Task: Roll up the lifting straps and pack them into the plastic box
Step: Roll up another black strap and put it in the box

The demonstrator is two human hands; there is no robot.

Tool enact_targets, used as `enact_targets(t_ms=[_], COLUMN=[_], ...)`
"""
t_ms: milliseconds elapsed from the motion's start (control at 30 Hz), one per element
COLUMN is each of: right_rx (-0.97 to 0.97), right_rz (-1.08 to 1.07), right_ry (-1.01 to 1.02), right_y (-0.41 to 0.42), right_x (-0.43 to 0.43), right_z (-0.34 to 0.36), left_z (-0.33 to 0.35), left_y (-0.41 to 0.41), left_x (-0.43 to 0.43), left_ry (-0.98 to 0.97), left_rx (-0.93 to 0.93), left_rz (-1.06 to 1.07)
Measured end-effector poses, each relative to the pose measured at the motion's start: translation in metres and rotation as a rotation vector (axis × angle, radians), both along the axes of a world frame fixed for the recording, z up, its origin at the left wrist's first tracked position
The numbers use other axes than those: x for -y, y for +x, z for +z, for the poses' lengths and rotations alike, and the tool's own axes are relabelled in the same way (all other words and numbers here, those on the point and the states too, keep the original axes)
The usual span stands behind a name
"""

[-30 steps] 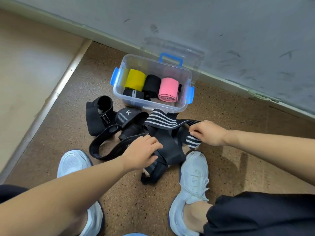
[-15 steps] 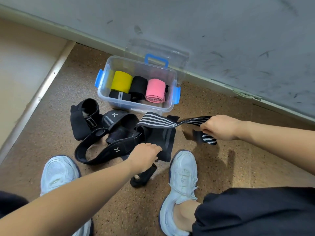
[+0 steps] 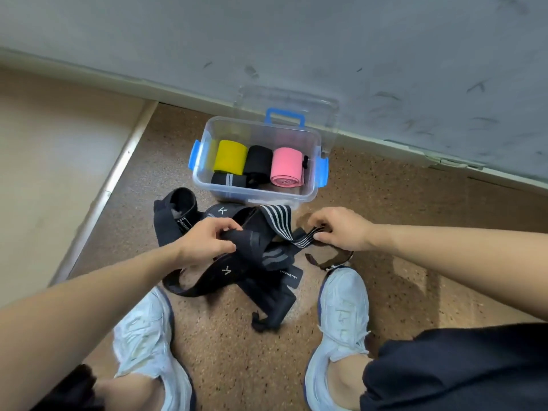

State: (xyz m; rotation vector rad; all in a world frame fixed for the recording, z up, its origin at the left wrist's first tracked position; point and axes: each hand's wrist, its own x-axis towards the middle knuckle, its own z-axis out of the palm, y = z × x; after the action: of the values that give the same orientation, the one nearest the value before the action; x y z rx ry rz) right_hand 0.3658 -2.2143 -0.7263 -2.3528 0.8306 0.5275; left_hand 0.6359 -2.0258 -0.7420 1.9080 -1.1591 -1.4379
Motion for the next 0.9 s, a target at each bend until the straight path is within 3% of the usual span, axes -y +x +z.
enact_targets(t_ms=[167, 300, 433, 533, 633, 733, 900], right_rx=[0.067, -0.005, -0.033, -0.095, -0.133, -0.221, -0.350], right_rz=[-0.073, -0.004, 0.102, 0.299, 0.160, 0.155, 0.059], right_ry=[0.006, -0.147, -0.327, -0.340, -0.230, -0.297, -0.335], right_y=[0.037, 0.050, 0.058, 0.053, 0.037, 0.020, -0.015], right_x=[-0.031, -0.053, -0.062, -0.054, -0.036, -0.015, 0.015], right_z=[-0.018, -0.041, -0.048, -0.044, -0.040, -0.034, -0.022], left_z=[0.029, 0.027, 0.006, -0.016, -0.042, -0.058, -0.060], left_y=[0.039, 0.047, 0.014, -0.018, -0.048, -0.054, -0.047], left_x=[-0.003, -0.006, 0.003, 0.008, 0.000, -0.009, -0.009], left_ry=[0.100, 0.260, 0.053, -0.093, -0.025, 0.075, 0.070], left_rx=[0.405, 0.507, 0.579, 0.717, 0.790, 0.825, 0.830], left_rz=[-0.451, -0.391, -0.250, -0.518, -0.781, -0.836, -0.835])
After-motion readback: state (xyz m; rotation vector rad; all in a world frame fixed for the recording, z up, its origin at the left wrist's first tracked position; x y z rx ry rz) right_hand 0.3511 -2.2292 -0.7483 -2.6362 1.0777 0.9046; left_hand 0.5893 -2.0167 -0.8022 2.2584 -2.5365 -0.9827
